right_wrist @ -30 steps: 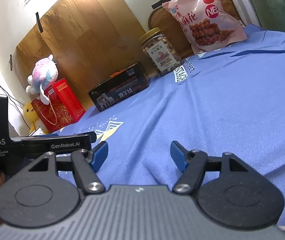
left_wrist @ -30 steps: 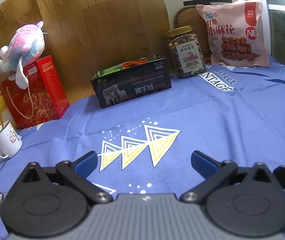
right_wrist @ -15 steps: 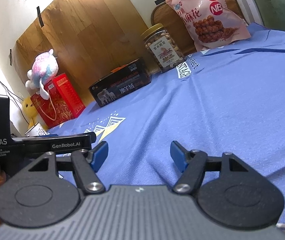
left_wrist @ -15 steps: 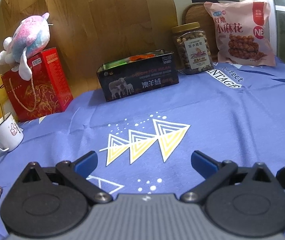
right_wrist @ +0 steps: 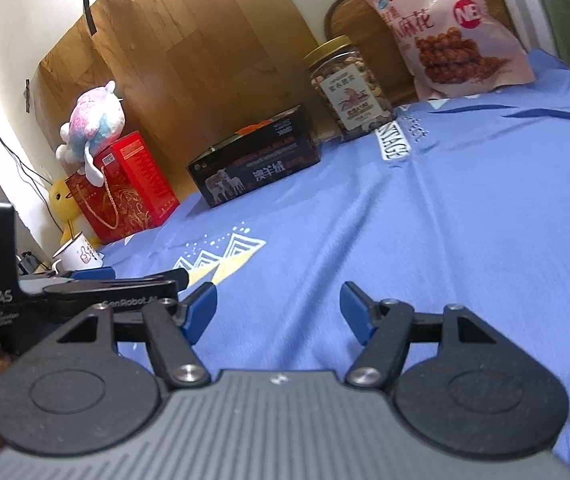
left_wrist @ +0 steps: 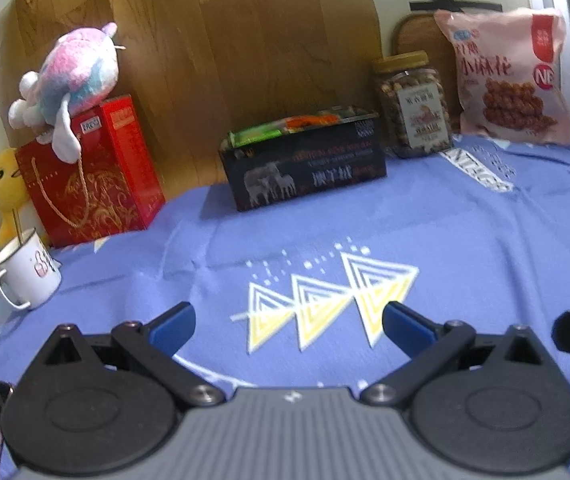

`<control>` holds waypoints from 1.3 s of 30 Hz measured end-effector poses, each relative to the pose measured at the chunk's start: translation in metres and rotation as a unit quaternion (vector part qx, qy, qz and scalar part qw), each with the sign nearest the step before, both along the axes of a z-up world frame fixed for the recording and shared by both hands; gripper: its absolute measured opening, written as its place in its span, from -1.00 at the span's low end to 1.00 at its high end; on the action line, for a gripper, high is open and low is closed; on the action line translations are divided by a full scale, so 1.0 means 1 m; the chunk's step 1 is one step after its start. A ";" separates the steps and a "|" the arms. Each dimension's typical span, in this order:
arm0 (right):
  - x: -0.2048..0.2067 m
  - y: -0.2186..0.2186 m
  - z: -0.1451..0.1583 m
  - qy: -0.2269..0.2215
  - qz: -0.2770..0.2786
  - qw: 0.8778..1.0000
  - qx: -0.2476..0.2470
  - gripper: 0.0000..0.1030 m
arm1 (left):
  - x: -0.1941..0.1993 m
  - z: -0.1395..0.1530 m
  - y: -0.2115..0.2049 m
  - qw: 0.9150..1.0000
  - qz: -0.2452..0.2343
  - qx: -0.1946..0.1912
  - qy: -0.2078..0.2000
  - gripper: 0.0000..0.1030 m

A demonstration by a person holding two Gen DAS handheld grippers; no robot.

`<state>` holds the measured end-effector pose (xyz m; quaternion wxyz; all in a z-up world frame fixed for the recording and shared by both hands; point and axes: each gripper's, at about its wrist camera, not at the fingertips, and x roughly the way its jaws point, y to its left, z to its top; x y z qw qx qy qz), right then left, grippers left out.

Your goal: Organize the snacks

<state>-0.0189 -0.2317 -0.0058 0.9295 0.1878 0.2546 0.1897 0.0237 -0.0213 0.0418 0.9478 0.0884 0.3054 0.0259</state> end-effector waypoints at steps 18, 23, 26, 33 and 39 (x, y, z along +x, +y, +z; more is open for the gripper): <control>0.049 0.023 0.013 0.011 0.027 1.000 -0.003 0.36 | 0.024 0.006 0.024 1.000 0.006 -0.006 0.026 1.00; 0.055 0.031 0.003 -0.005 0.016 0.999 -0.027 0.36 | 0.028 0.001 0.029 0.999 0.020 -0.001 0.031 1.00; 0.061 0.030 -0.002 -0.014 0.011 0.999 -0.029 0.36 | 0.030 -0.001 0.027 0.999 0.022 0.007 0.033 1.00; 0.071 0.020 -0.013 -0.003 -0.001 1.000 -0.007 0.36 | 0.038 -0.007 0.016 0.999 0.012 0.020 0.034 1.00; 0.069 0.017 -0.014 -0.008 0.001 1.000 0.008 0.36 | 0.041 -0.011 0.002 0.999 0.003 0.033 0.029 1.00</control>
